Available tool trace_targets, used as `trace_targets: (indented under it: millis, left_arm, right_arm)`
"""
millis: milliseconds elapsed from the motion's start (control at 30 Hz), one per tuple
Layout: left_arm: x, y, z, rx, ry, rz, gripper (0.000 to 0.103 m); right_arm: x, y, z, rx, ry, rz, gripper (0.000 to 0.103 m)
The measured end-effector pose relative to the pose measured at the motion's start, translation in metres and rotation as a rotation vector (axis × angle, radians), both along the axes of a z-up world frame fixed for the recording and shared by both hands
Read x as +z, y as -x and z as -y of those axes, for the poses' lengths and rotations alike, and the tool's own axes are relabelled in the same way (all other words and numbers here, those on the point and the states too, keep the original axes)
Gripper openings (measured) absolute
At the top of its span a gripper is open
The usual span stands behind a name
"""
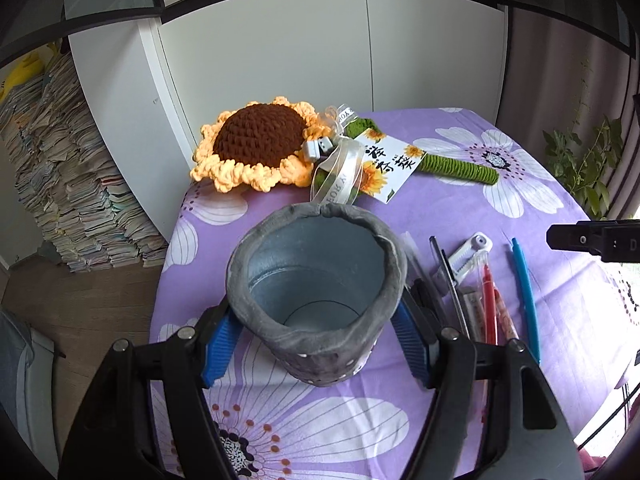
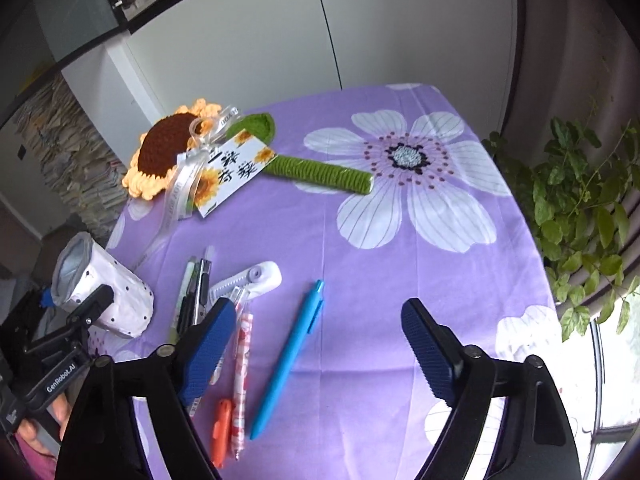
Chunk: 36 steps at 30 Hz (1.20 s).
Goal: Organize stationery
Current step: 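Grasp the blue pen with the right gripper, then drop the blue pen into the cup held by the left gripper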
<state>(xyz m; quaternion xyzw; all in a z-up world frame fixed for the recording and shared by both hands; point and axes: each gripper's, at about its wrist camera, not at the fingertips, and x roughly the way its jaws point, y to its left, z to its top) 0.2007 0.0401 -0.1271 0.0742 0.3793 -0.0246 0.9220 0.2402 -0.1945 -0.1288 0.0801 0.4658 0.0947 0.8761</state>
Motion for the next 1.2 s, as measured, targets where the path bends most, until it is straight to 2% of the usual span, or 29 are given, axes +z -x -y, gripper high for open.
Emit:
trace_targets:
  millis: [67, 133, 267, 400, 600, 633, 733, 900, 1000, 1033, 1100, 1133, 1167, 1200]
  left_arm:
    - [-0.004, 0.001, -0.005, -0.004, 0.011, -0.015, 0.069]
    - [-0.006, 0.003, -0.01, -0.008, 0.023, -0.015, 0.07]
    - [-0.006, 0.006, -0.013, -0.022, 0.04, -0.011, 0.07]
    - [-0.007, 0.006, -0.012, -0.041, 0.03, 0.0, 0.07]
    - [-0.008, 0.008, -0.013, -0.066, 0.046, -0.003, 0.079]
    - [-0.008, 0.01, -0.014, -0.069, 0.045, -0.003, 0.08]
    - [-0.007, 0.015, -0.016, -0.075, 0.05, 0.003, 0.08]
    - [-0.004, 0.022, -0.024, -0.066, 0.069, 0.025, 0.08]
    - [0.0, 0.023, -0.032, -0.056, 0.101, 0.047, 0.076]
    - [0.002, 0.024, -0.034, -0.061, 0.117, 0.058, 0.064]
    - [0.004, 0.024, -0.037, -0.068, 0.142, 0.066, 0.064]
    - [0.004, 0.024, -0.038, -0.067, 0.146, 0.065, 0.064]
    - [0.004, 0.023, -0.038, -0.069, 0.147, 0.064, 0.064]
    - [0.003, 0.023, -0.037, -0.073, 0.145, 0.066, 0.064]
  right_arm:
    - [-0.009, -0.008, -0.003, -0.012, -0.01, -0.065, 0.063]
    - [-0.017, -0.014, -0.007, -0.018, -0.016, -0.11, 0.058]
    - [-0.029, -0.021, -0.014, -0.035, -0.007, -0.171, 0.057]
    - [-0.034, -0.029, -0.018, -0.059, 0.022, -0.195, 0.058]
    - [-0.039, -0.037, -0.021, -0.075, 0.033, -0.219, 0.057]
    - [-0.039, -0.038, -0.022, -0.075, 0.04, -0.22, 0.056]
    - [-0.042, -0.042, -0.025, -0.069, 0.047, -0.231, 0.037]
    - [-0.048, -0.045, -0.03, -0.067, 0.05, -0.253, 0.034]
    - [-0.048, -0.046, -0.029, -0.072, 0.042, -0.25, 0.034]
    - [-0.049, -0.047, -0.029, -0.074, 0.042, -0.249, 0.034]
    - [-0.048, -0.048, -0.031, -0.072, 0.055, -0.242, 0.033]
    - [-0.049, -0.047, -0.032, -0.069, 0.074, -0.237, 0.022]
    - [-0.049, -0.047, -0.035, -0.066, 0.092, -0.233, 0.017]
    - [-0.049, -0.047, -0.035, -0.063, 0.09, -0.229, 0.016]
